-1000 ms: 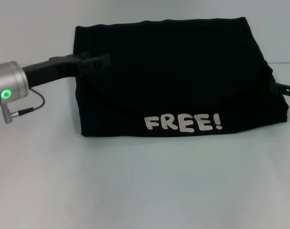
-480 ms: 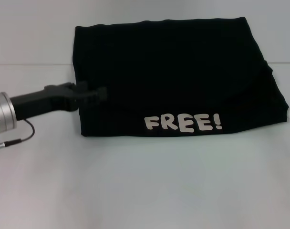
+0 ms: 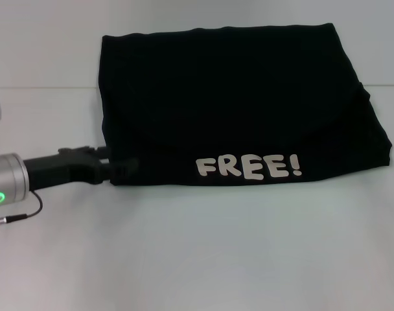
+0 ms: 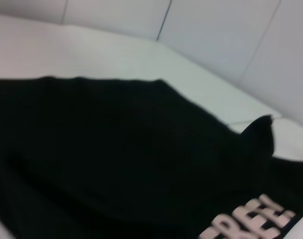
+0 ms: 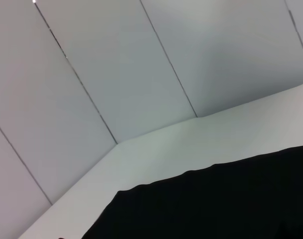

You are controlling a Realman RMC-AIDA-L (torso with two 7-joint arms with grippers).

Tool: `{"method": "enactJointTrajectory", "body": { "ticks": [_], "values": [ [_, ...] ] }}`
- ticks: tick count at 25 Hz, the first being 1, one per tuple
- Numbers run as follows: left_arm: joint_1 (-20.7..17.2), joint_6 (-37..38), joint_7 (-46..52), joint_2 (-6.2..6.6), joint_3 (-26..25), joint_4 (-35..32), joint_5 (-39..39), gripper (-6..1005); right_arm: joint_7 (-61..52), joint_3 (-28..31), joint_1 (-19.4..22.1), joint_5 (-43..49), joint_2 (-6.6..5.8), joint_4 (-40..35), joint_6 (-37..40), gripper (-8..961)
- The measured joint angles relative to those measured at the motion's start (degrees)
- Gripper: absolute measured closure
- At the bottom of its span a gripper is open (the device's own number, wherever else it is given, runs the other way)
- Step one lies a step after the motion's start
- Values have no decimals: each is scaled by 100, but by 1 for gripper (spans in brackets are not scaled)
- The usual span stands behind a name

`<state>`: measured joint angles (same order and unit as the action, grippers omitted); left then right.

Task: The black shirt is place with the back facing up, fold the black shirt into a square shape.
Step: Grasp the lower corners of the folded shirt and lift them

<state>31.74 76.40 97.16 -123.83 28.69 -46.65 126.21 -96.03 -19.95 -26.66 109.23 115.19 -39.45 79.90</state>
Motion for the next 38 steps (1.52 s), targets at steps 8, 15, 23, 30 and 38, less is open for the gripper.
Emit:
{"method": "enactJointTrajectory", "body": {
  "ticks": [8, 15, 23, 30, 38],
  "values": [
    [5, -755, -197, -10, 228, 440, 274, 170, -256, -3, -51, -2, -12, -23, 164, 55],
    [61, -1129, -490, -25, 330, 739, 349, 170, -295, -7, -76, -2, 9, -44, 182, 55],
    [176, -1410, -593, -23, 415, 933, 347, 171, -295, -15, -77, 28, -3, -8, 175, 54],
    [201, -1309, -573, -13, 428, 893, 371, 172, -293, -19, -77, 80, 8, -4, 168, 55],
    [201, -1307, -483, 7, 439, 827, 493, 271, -293, -17, -52, 81, 23, -49, 203, 55]
  ]
}}
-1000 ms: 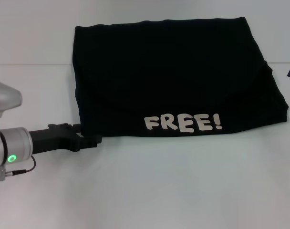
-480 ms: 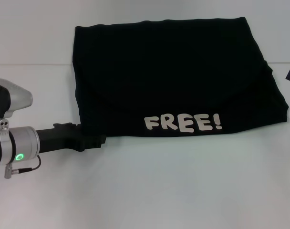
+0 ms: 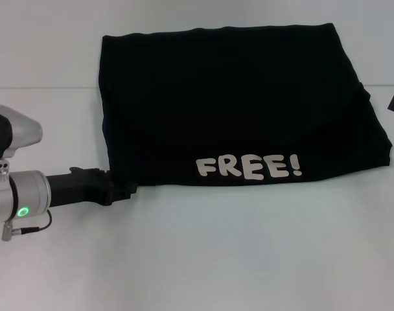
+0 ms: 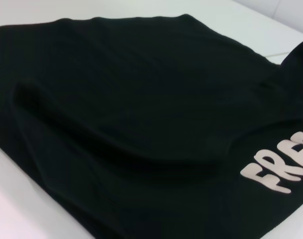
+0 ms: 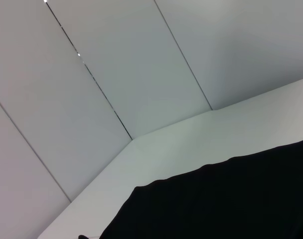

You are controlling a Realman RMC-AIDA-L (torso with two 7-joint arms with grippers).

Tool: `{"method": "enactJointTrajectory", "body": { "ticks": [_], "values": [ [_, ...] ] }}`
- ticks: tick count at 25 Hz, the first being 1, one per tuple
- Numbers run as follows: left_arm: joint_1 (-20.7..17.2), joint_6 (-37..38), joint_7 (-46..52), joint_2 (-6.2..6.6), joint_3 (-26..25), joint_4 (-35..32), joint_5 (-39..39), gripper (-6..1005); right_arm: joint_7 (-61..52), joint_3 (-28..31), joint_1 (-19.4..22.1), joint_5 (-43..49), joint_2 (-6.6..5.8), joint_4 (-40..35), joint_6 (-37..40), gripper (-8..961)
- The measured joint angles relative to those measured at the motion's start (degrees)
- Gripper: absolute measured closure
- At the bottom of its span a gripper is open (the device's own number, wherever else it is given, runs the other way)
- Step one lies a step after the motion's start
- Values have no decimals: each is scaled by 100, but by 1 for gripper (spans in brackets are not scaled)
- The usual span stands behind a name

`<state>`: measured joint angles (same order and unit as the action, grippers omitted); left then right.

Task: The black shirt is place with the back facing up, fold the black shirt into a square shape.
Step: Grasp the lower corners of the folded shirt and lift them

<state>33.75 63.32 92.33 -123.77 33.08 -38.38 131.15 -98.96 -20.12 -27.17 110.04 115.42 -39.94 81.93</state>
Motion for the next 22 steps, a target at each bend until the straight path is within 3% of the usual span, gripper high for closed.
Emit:
{"method": "enactJointTrajectory", "body": {
  "ticks": [11, 17, 22],
  "values": [
    [123, -109, 57, 9, 29, -40, 87, 732, 0, 8, 20, -1, -33, 20, 9, 53],
    [152, -182, 103, 11, 153, -69, 95, 899, 0, 8, 31, 4, -33, -4, 9, 54],
    [71, 37, 210, 12, 144, -312, 103, 989, -369, 9, 14, 518, -200, -20, -69, 54]
  ]
}}
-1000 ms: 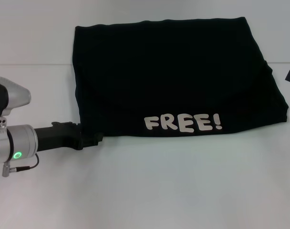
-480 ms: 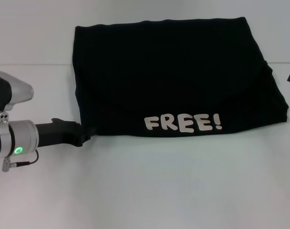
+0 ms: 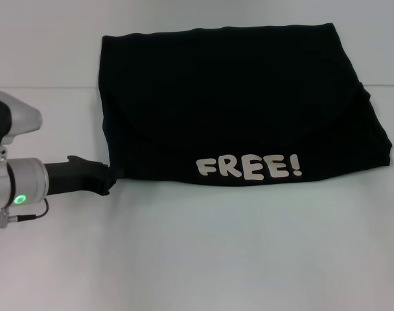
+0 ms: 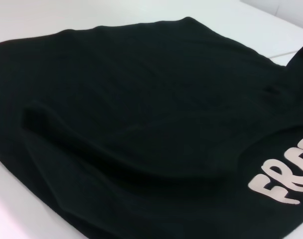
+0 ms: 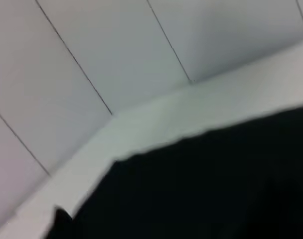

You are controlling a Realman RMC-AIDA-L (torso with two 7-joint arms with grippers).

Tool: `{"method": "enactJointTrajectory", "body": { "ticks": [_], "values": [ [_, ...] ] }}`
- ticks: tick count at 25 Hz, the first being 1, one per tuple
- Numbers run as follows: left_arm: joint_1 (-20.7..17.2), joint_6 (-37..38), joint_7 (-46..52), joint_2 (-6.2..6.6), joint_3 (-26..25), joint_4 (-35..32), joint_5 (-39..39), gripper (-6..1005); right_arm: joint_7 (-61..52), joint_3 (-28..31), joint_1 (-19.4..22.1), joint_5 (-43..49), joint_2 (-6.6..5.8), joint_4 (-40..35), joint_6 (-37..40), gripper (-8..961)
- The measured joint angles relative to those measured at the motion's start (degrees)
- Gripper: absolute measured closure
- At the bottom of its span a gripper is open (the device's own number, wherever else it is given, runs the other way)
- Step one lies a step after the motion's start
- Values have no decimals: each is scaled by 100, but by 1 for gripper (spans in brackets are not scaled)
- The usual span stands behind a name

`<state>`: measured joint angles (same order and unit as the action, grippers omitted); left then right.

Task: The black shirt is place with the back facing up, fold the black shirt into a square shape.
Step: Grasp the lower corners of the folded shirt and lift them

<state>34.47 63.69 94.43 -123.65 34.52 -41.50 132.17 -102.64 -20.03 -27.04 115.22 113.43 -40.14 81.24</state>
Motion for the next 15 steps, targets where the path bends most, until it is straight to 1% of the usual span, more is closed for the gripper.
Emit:
{"method": "enactJointTrajectory", "body": {
  "ticks": [2, 5, 8, 11, 13, 15],
  "values": [
    [-28, 196, 3, -2, -10, -124, 2, 996, -361, 0, -49, 447, -138, -5, -106, 55],
    [-35, 301, 4, -1, -4, -188, 2, 1000, -834, -3, -128, 955, -291, -42, -319, 55],
    [-35, 305, 3, 4, 1, -192, 2, 1000, -1191, -11, -239, 1460, -380, -80, -616, 56],
    [-27, 307, -11, 5, 7, -187, 2, 1000, -1355, -15, -434, 1918, -400, -63, -818, 56],
    [-12, 309, -16, 7, 10, -169, 2, 1001, -1368, -25, -582, 2139, -357, -28, -947, 56],
    [-5, 309, -20, 13, 9, -162, 2, 1001, -1424, -92, -747, 2366, -276, -1, -1164, 57]
  ]
}}
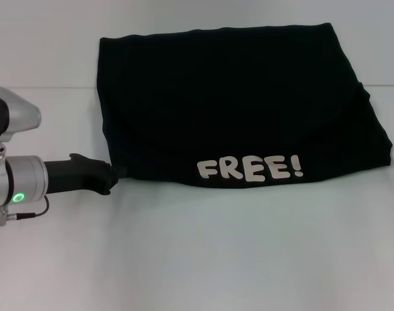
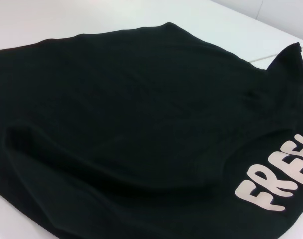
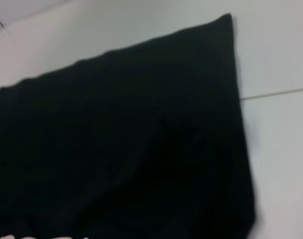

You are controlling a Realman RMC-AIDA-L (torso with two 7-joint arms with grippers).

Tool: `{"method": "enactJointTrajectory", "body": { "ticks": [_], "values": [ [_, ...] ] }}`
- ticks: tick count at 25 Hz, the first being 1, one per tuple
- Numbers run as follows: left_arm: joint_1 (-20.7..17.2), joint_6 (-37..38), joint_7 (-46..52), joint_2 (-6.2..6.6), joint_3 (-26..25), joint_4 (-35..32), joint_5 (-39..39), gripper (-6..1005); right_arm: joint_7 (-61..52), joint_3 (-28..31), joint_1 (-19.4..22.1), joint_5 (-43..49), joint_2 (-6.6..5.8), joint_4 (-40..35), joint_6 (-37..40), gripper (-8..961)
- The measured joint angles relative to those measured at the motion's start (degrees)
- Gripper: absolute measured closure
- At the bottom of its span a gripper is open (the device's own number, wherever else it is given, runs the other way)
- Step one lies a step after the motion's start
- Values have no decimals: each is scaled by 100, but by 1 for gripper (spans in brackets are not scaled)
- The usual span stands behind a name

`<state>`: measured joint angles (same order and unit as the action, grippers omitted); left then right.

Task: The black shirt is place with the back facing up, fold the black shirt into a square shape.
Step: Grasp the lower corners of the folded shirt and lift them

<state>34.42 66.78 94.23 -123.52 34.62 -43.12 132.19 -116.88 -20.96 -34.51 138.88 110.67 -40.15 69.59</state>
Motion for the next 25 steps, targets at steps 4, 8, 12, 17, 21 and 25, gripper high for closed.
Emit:
{"method": "enactJointTrajectory", "body": {
  "ticks": [4, 8, 12, 17, 21, 25],
  "values": [
    [16, -11, 3, 3, 2, 10, 58, 1001, -181, -373, -270, 241, 131, 126, -398, 57],
    [22, -24, 21, 4, 1, 14, 114, 1000, -301, -668, -439, 284, 176, 288, -652, 58],
    [22, -60, 24, 4, 1, 15, 123, 1000, -307, -772, -525, 291, 202, 404, -849, 58],
    [21, -68, 25, 4, 1, 22, 131, 1000, -267, -846, -641, 298, 209, 629, -1065, 59],
    [26, -69, 25, 4, 1, 23, 131, 1001, -316, -1008, -667, 300, 213, 691, -1144, 94],
    [35, -69, 25, 4, 1, 23, 131, 1001, -348, -980, -609, 278, 210, 661, -1014, 166]
  ]
}}
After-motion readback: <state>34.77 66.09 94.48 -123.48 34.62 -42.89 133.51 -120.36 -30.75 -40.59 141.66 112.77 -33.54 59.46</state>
